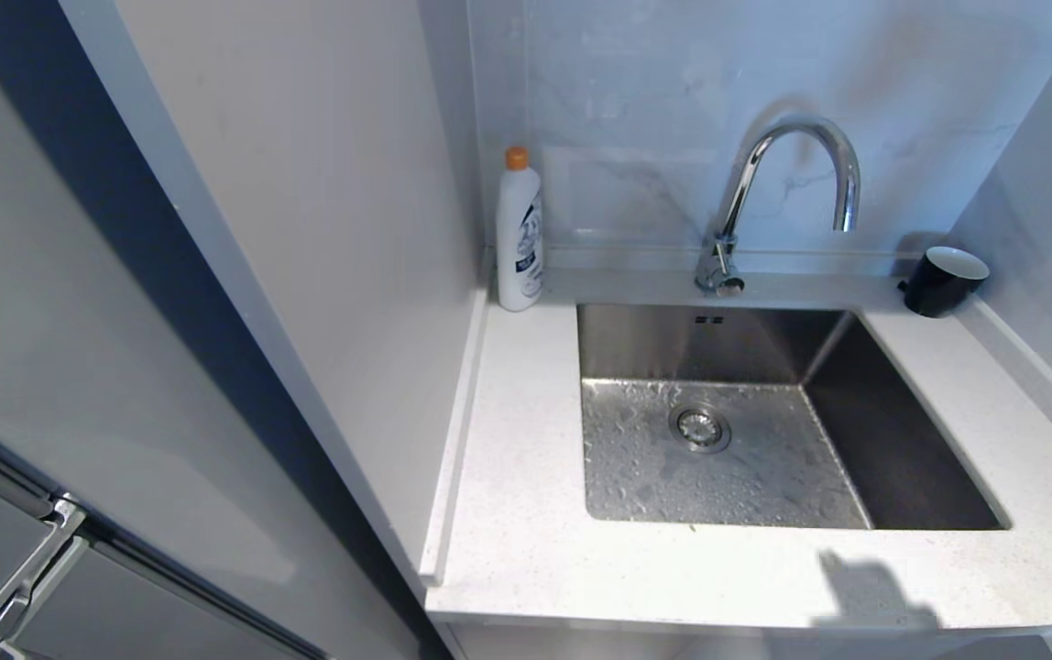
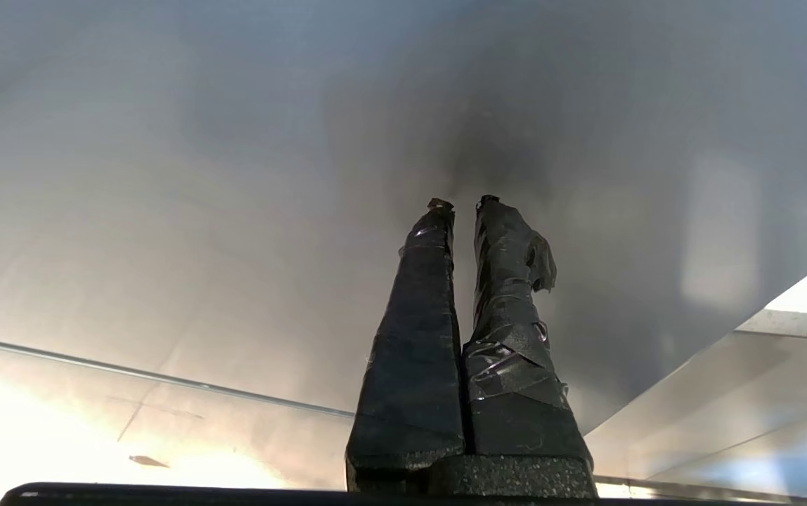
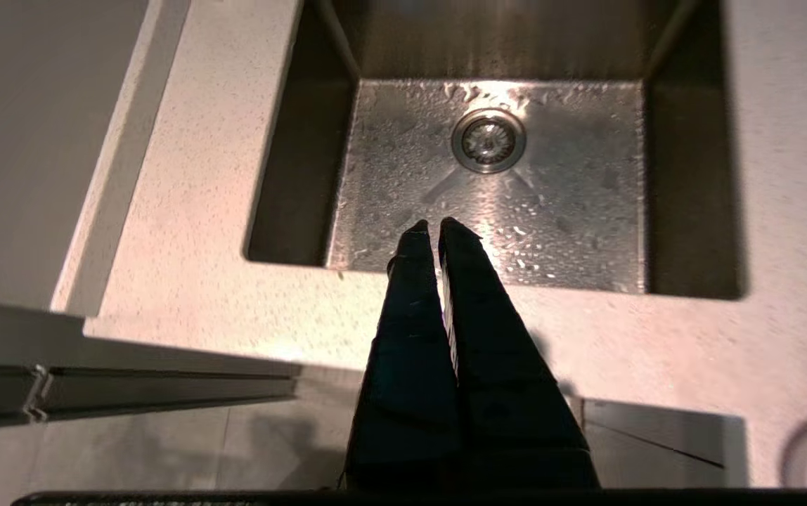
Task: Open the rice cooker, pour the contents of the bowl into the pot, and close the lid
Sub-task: Pick up the bowl on the table
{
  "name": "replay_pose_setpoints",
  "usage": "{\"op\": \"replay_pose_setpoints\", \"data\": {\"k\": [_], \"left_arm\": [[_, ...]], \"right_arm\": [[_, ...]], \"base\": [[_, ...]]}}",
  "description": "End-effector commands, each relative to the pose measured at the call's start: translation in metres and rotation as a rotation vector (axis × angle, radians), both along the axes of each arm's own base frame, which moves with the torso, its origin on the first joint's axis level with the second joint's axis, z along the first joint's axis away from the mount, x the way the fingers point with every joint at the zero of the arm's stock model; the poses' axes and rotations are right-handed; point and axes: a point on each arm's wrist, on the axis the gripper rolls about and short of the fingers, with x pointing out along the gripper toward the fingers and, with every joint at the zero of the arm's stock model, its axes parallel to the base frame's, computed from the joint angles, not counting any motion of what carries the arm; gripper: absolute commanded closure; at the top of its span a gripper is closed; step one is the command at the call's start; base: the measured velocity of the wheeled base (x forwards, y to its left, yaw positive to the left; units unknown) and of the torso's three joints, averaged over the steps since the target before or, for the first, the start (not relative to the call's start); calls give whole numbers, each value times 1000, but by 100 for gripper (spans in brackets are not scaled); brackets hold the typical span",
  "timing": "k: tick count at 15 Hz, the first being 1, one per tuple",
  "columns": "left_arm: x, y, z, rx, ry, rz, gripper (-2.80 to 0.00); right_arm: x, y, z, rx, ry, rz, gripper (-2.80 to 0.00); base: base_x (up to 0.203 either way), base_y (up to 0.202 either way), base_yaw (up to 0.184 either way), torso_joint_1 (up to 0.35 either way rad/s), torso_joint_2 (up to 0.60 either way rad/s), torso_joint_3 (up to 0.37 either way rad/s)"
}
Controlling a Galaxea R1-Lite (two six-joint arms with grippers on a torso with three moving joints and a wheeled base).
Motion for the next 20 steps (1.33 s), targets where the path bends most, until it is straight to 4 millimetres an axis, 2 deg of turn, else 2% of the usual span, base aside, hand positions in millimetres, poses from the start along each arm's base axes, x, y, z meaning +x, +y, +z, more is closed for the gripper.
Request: {"op": "replay_pose_setpoints", "data": {"k": [1, 3, 6, 9, 11, 15, 16, 18, 20], "left_arm": [[0, 0, 0, -1, 2, 0, 0], [0, 0, 0, -1, 2, 0, 0], [0, 0, 0, -2, 2, 0, 0], [0, 0, 0, -2, 2, 0, 0], [0, 0, 0, -2, 2, 0, 0], [0, 0, 0, -2, 2, 0, 0], [0, 0, 0, -2, 2, 0, 0], [0, 0, 0, -2, 3, 0, 0], [0, 0, 0, -2, 2, 0, 0]], "right_arm": [[-88, -19, -10, -35, -216, -1, 0], [-120, -26, -32, -153, -252, -90, 0], [-153, -25, -56, -239, -290, -276, 0], [-169, -21, -98, -285, -308, -321, 0], [-163, -20, -133, -286, -273, -286, 0], [-127, -19, -170, -283, -281, -230, 0], [-117, -19, -186, -292, -270, -204, 0], [-107, -17, -198, -238, -328, -128, 0], [-105, -16, -202, -220, -354, -101, 0]], "base": [[0, 0, 0, 0, 0, 0], [0, 0, 0, 0, 0, 0], [0, 0, 0, 0, 0, 0], [0, 0, 0, 0, 0, 0], [0, 0, 0, 0, 0, 0], [0, 0, 0, 0, 0, 0], [0, 0, 0, 0, 0, 0], [0, 0, 0, 0, 0, 0], [0, 0, 0, 0, 0, 0]]}}
